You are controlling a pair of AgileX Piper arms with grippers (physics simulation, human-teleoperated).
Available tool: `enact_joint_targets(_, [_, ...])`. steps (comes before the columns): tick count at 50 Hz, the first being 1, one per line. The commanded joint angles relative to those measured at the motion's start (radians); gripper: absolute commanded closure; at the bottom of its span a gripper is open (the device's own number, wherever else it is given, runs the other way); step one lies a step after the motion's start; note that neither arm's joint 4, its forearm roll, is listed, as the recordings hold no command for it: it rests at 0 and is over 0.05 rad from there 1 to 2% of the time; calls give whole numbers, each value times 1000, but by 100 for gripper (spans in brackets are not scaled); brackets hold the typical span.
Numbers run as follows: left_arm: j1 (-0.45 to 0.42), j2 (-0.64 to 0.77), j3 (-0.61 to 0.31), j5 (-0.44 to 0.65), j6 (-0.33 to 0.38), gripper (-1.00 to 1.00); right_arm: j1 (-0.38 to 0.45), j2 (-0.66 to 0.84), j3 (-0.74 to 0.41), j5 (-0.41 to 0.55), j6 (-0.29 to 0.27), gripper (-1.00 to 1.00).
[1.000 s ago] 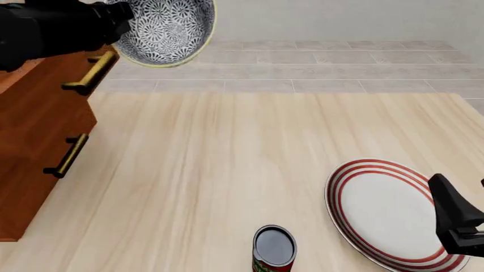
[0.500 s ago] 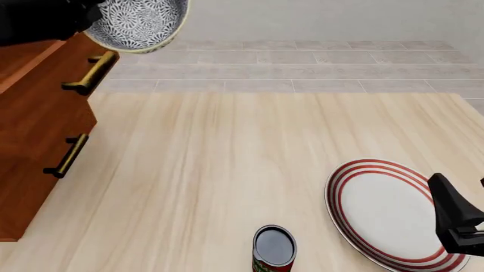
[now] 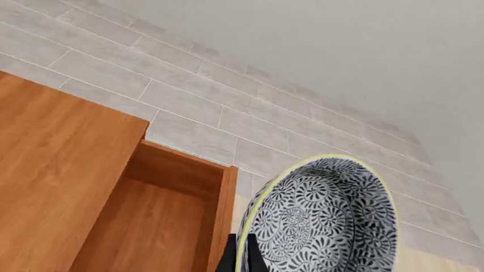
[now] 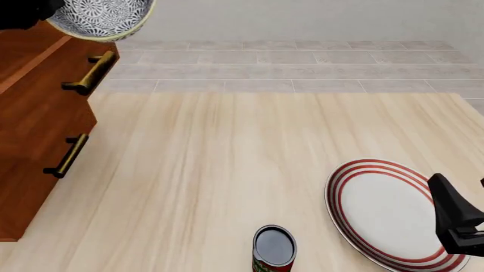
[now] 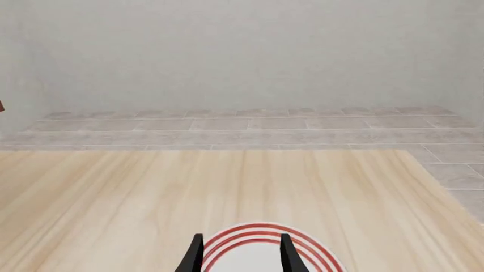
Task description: Put the bowl on top of the cabinet.
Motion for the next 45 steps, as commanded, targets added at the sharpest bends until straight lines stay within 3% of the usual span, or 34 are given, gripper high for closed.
enact_joint_targets(1, [48, -19, -4, -3, 29, 100, 1, 2, 0, -1, -1, -100])
enact_joint_targets(9, [96, -40, 4, -8, 39, 100, 4, -3, 0, 4, -4, -100])
enact_joint_targets(10, [120, -59, 5, -12, 69, 100, 4, -4, 0, 5, -5, -100])
enact_joint_targets(45, [264, -91, 29, -10, 29, 100, 9, -19, 0, 18, -17, -100])
